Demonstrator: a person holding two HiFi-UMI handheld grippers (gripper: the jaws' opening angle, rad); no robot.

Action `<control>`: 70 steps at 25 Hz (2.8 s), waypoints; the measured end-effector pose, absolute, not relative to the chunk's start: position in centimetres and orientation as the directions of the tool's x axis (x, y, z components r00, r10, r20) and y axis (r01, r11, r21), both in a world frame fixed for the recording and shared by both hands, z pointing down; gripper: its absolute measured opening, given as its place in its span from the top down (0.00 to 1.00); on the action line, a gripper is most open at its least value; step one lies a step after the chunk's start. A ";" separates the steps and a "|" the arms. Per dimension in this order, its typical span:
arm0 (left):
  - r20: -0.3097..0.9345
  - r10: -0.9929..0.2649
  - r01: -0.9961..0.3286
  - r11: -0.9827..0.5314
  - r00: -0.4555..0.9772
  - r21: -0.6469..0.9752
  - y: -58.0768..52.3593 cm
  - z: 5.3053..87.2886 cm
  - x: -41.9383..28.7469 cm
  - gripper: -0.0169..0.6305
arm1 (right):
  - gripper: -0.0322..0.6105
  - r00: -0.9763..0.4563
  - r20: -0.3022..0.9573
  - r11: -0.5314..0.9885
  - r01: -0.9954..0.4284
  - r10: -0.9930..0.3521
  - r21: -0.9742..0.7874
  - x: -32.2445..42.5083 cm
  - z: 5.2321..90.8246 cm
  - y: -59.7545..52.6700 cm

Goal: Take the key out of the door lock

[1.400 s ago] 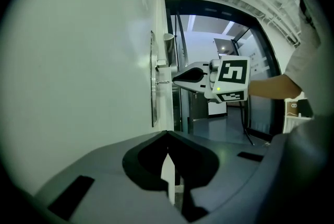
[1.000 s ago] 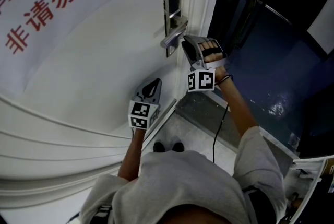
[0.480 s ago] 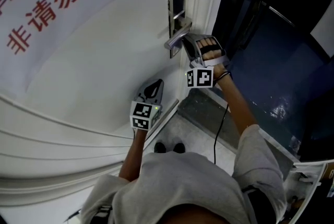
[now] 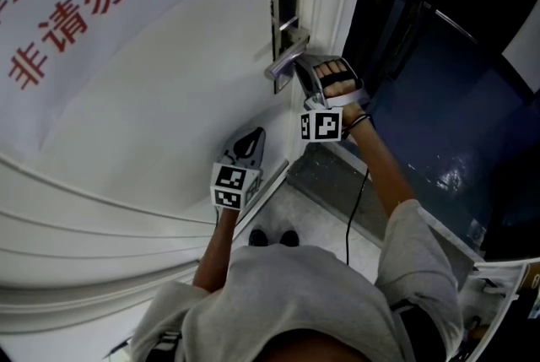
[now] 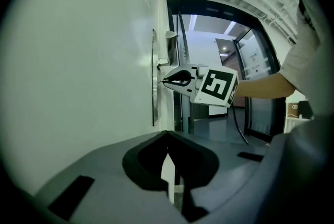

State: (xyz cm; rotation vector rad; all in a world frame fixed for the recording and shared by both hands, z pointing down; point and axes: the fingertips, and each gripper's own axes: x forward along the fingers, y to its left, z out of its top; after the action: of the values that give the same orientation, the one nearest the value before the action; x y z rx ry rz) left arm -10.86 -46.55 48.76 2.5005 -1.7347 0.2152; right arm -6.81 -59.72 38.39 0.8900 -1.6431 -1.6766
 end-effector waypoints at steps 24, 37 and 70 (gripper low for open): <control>0.142 -0.911 -0.919 -0.394 0.388 -0.016 -47.7 47.6 -8.6 0.95 | 0.90 -0.574 -0.023 0.029 -0.081 -0.818 0.996 -2.4 38.9 -58.5; 0.142 -0.897 -0.905 -0.426 0.418 -0.026 -48.2 47.4 -7.9 0.95 | 0.90 -0.495 0.039 0.311 -0.480 -0.868 0.820 3.4 41.0 -57.1; 0.160 -0.865 -0.877 -0.480 0.476 0.014 -49.1 49.5 -6.7 0.95 | 0.90 -0.240 0.117 0.259 -0.949 -0.964 0.183 14.9 48.7 -48.6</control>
State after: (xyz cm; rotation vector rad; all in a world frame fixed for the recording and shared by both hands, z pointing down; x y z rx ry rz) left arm -6.71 -49.08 49.54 2.6170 -1.5494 0.2001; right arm 14.93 -48.57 48.72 1.7937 -2.3215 -0.1082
